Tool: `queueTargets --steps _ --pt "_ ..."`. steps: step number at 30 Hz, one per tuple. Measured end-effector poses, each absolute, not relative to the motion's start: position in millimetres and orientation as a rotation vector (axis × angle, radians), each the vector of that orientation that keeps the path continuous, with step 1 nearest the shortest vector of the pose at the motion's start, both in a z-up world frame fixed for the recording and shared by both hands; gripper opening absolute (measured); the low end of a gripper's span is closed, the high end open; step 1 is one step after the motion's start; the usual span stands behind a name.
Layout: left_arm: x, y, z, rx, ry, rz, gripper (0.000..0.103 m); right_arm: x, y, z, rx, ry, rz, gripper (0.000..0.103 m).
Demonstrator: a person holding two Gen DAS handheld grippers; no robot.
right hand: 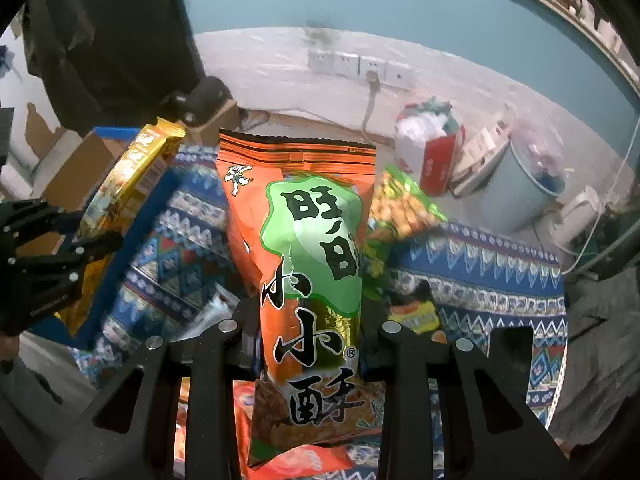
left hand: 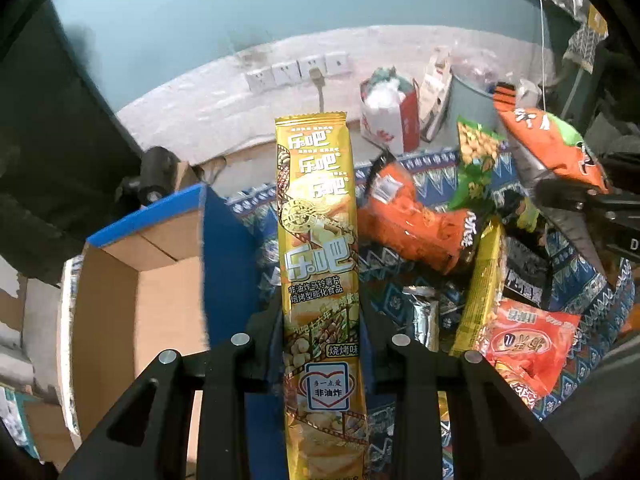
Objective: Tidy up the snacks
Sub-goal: 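Carry both bags over the cardboard box and open both tools to drop them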
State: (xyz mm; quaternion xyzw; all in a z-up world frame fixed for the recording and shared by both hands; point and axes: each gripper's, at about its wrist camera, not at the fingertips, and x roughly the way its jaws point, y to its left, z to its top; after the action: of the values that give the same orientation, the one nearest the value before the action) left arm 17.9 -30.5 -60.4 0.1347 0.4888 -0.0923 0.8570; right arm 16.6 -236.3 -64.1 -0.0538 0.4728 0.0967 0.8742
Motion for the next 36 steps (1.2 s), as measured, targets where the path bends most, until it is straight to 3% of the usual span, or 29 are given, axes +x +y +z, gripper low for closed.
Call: queueTargets --steps 19,36 --pt "11 68 -22 0.130 0.972 -0.108 0.032 39 -130 -31 -0.136 0.927 0.342 0.031" --pt "20 171 -67 0.037 1.068 0.071 0.032 62 -19 -36 -0.173 0.962 0.485 0.031"
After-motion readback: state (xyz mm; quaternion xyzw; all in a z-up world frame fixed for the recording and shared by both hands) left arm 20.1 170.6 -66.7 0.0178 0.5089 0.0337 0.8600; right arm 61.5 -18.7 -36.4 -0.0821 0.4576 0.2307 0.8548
